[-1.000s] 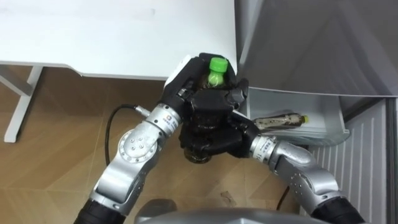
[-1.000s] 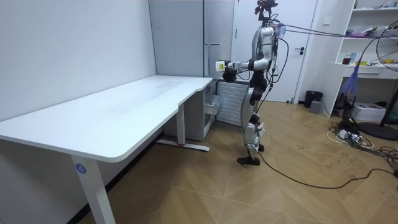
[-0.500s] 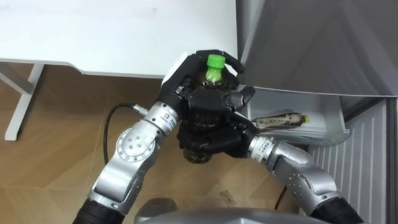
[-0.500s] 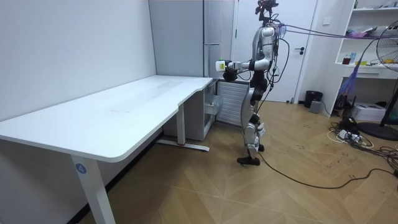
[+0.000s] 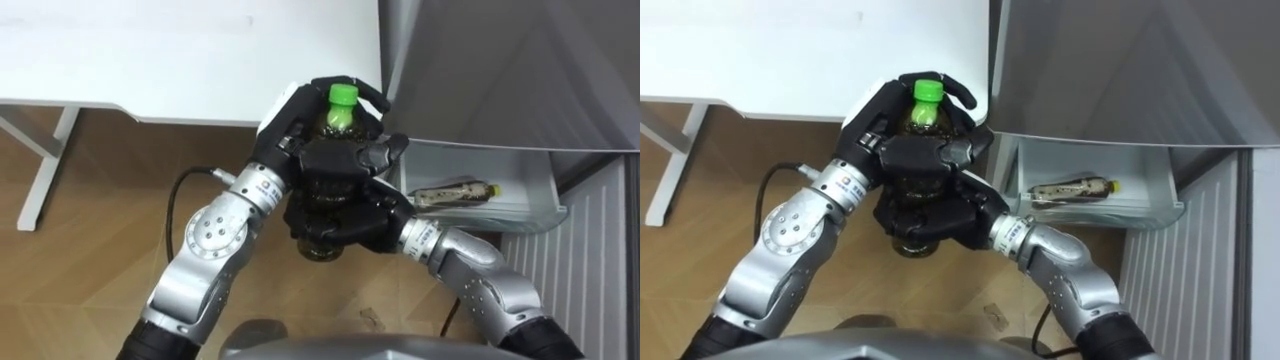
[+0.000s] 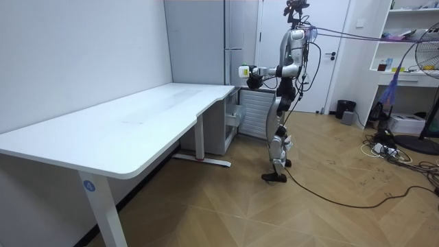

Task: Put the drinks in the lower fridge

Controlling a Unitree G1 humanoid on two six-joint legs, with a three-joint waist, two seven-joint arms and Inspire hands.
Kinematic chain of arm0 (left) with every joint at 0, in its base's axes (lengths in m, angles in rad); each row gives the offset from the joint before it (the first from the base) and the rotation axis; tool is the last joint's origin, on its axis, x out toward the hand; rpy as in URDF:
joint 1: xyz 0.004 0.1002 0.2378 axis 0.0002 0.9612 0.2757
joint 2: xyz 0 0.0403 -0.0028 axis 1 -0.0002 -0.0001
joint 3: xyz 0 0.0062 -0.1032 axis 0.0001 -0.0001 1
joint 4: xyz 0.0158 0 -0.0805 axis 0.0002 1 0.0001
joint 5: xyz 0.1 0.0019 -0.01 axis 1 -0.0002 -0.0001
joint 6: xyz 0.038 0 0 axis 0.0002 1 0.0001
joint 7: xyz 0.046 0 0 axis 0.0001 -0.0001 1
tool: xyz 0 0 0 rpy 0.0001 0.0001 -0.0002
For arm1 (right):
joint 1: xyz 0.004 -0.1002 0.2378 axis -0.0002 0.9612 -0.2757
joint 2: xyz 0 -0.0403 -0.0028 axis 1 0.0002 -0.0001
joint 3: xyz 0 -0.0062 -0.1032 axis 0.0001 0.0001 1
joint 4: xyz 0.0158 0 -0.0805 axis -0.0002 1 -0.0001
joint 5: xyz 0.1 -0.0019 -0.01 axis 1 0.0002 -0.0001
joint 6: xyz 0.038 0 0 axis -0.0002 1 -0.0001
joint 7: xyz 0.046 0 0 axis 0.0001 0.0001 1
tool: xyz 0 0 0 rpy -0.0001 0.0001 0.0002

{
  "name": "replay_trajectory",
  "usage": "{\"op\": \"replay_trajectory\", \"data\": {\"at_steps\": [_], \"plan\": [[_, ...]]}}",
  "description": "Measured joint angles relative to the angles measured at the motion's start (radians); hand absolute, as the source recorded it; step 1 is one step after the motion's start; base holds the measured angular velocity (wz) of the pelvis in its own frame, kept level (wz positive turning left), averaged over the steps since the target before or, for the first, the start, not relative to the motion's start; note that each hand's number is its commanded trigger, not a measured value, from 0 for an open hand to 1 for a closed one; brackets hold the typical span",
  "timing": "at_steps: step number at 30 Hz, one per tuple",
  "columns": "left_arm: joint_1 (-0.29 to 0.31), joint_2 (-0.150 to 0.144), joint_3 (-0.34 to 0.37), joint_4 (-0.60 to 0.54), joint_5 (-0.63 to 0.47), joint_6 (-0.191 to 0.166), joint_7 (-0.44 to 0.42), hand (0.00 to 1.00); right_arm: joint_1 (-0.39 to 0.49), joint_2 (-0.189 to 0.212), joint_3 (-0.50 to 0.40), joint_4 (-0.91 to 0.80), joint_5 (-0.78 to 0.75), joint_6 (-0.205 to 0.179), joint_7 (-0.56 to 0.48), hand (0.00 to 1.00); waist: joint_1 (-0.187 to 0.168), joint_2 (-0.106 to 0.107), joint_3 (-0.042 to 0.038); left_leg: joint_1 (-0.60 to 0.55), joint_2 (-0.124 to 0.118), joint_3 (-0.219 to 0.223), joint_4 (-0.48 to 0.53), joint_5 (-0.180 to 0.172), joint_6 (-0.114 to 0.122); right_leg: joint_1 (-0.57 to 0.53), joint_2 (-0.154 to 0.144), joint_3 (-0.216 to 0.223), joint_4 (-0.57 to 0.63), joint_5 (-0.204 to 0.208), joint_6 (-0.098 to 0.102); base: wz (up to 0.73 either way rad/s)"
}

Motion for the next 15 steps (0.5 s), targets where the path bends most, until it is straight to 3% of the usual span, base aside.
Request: {"op": "replay_trajectory", "data": {"at_steps": [11,12,13,15], "plan": [[0.000,0.006,0.026,-0.067,0.000,0.000,-0.001,0.00,-0.002,0.016,0.000,-0.016,0.026,-0.046,0.006,1.00,0.002,-0.012,0.0036,0.027,-0.001,-0.002,0.000,0.000,0.000,0.027,0.000,0.000,-0.003,0.000,0.000,0.00],[0.000,0.005,0.028,-0.069,0.002,0.000,-0.003,0.15,-0.002,0.018,-0.001,-0.016,0.026,-0.047,0.006,1.00,0.002,-0.012,0.0043,0.029,-0.001,-0.002,0.000,0.000,0.000,0.029,0.000,0.000,-0.004,0.000,0.000,0.00],[0.000,0.005,0.034,-0.073,0.006,0.000,-0.007,1.00,-0.002,0.020,-0.008,-0.016,0.025,-0.047,0.007,1.00,0.002,-0.012,0.0051,0.032,0.000,-0.002,-0.002,0.000,-0.001,0.031,0.001,0.000,-0.004,0.000,0.000,0.00],[0.000,0.005,0.041,-0.084,0.006,0.000,-0.007,1.00,-0.002,0.025,-0.009,-0.016,0.026,-0.054,0.010,1.00,0.002,-0.008,0.0076,0.032,0.000,-0.001,-0.004,-0.001,-0.001,0.032,0.001,-0.001,-0.004,0.000,0.000,0.00]]}}
